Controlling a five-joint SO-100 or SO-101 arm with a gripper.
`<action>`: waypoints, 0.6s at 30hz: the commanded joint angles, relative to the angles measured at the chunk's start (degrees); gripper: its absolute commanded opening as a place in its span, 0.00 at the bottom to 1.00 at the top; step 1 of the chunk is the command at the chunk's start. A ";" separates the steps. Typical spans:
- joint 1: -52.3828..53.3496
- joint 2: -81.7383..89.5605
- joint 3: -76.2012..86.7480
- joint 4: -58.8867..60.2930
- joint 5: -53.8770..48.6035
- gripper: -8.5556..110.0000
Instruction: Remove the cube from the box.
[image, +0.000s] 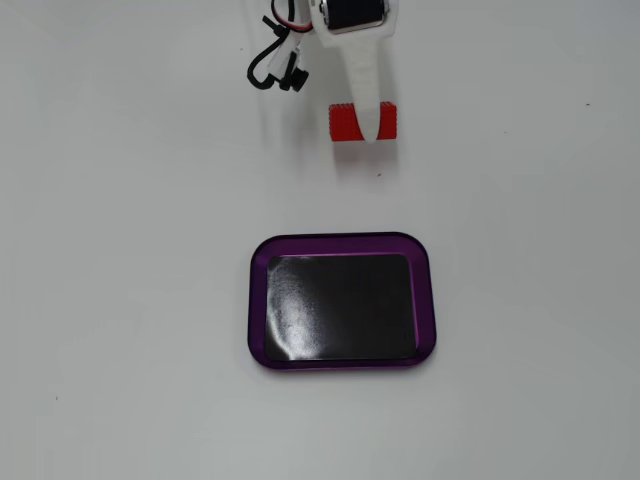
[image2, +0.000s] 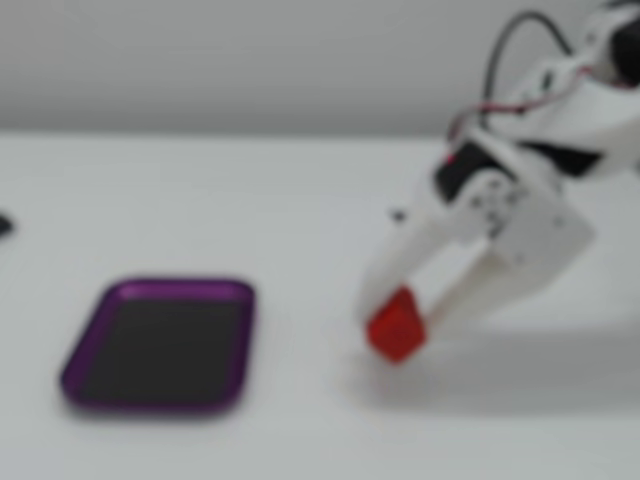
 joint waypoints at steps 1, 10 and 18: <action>-0.09 1.58 -0.26 -0.18 -0.35 0.07; 0.00 1.67 -0.26 -0.09 -0.26 0.16; 0.00 1.67 -0.26 -0.09 -0.26 0.22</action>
